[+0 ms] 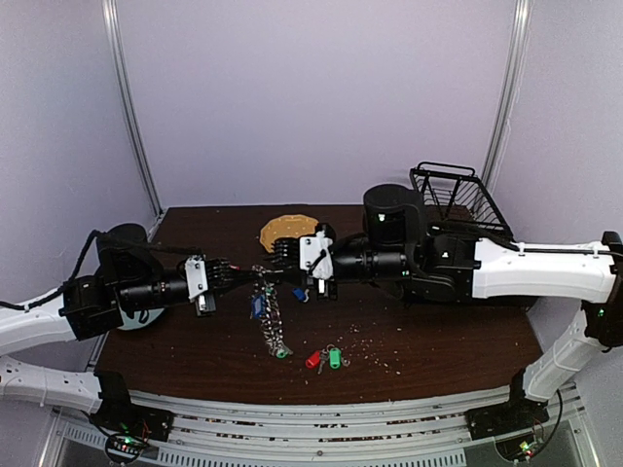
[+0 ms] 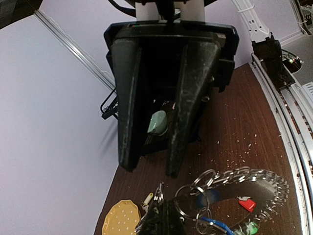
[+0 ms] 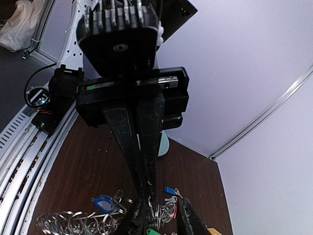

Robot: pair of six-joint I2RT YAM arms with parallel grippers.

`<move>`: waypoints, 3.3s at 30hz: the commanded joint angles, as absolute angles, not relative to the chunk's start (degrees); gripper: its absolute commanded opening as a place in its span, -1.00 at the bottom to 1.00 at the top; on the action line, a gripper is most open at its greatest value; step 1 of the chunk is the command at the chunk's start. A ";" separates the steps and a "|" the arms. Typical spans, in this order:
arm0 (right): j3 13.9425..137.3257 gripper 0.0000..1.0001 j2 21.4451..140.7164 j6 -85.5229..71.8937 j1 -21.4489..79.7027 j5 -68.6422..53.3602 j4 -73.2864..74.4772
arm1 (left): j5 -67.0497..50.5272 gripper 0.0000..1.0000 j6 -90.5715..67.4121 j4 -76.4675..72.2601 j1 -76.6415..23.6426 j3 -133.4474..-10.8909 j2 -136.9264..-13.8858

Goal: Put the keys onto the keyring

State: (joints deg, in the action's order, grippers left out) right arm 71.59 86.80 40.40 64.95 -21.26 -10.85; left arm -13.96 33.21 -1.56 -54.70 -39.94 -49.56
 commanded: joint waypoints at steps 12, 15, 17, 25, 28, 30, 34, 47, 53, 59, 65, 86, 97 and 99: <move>75.16 -0.69 89.83 44.96 65.52 -15.15 -6.25 | -14.79 -1.00 34.01 -4.39 -54.49 -41.92 -48.87; 75.05 -0.72 89.74 45.21 65.52 -14.94 -5.66 | -15.06 -1.00 34.02 -4.41 -54.49 -41.92 -48.85; 75.14 -0.77 89.74 45.32 65.55 -15.11 -5.35 | -15.03 -1.00 34.01 -4.39 -54.51 -41.97 -48.87; 75.15 -0.93 89.65 45.51 65.57 -15.80 -5.04 | -16.26 -1.00 33.52 -4.77 -54.54 -41.90 -49.63; 74.87 -1.00 89.25 44.78 65.59 -16.17 -5.85 | -16.52 -1.00 33.29 -5.38 -54.49 -41.65 -49.40; 73.35 -1.00 88.39 43.73 65.63 -16.41 -8.55 | -16.36 -1.00 31.84 -7.75 -54.49 -40.51 -48.81; 67.80 -1.00 86.29 35.97 65.24 -19.38 -20.37 | -16.15 -0.55 28.30 -12.82 -53.61 -38.02 -47.30; 60.81 -1.00 86.79 21.21 65.26 -21.53 -42.22 | -21.76 -0.42 26.26 -12.37 -52.58 -38.10 -47.55; 60.32 -1.00 87.14 18.81 65.26 -20.41 -43.90 | -27.81 -0.36 24.93 -11.62 -49.47 -38.11 -46.33; 60.09 -1.00 86.76 19.31 65.22 -19.08 -43.10 | -29.80 -0.34 25.49 -8.83 -47.56 -39.35 -45.76; 60.48 -1.00 87.01 18.78 65.23 -18.00 -42.80 | -32.82 -0.33 24.81 -10.27 -47.22 -39.61 -48.54; 63.58 -1.00 88.87 15.80 65.38 -16.66 -41.31 | -30.41 -0.65 18.90 -19.30 -47.28 -37.25 -50.34; 64.55 -1.00 89.52 13.15 65.39 -16.34 -41.40 | -28.52 -0.69 18.94 -18.57 -47.30 -37.53 -50.94; 64.51 -1.00 89.41 13.39 65.46 -16.26 -41.44 | -27.24 -0.63 19.64 -17.83 -47.30 -37.53 -51.06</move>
